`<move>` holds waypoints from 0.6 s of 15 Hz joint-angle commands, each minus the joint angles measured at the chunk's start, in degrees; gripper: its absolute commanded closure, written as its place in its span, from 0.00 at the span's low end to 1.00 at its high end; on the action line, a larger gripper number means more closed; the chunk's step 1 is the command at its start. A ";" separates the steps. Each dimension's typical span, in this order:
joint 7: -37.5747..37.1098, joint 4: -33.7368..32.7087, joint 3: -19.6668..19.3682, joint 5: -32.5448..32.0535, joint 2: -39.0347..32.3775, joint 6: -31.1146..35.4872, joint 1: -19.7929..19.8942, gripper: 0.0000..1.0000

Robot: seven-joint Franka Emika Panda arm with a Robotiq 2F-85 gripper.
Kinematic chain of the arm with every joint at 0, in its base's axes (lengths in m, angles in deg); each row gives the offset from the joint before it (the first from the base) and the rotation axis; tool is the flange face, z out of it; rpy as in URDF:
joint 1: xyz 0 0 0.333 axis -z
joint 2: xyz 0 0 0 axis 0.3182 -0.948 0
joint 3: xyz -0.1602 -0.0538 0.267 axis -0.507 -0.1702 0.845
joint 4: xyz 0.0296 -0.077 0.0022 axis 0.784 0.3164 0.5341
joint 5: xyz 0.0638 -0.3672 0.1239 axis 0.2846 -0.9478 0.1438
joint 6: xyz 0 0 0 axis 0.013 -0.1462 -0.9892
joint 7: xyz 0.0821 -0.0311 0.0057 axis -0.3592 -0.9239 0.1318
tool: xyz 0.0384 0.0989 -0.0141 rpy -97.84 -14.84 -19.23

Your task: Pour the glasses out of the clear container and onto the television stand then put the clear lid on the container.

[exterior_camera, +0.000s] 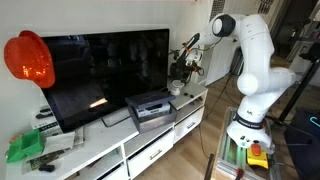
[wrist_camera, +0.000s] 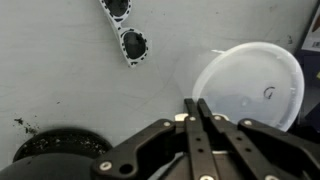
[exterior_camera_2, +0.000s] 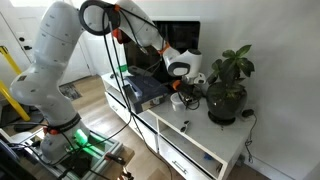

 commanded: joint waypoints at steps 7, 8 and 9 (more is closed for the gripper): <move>-1.96 -0.35 -0.48 -0.21 -0.64 1.77 -1.39 0.99; -2.06 -0.34 -0.48 -0.24 -0.69 1.87 -1.50 0.99; -2.13 -0.33 -0.49 -0.27 -0.74 1.94 -1.60 0.99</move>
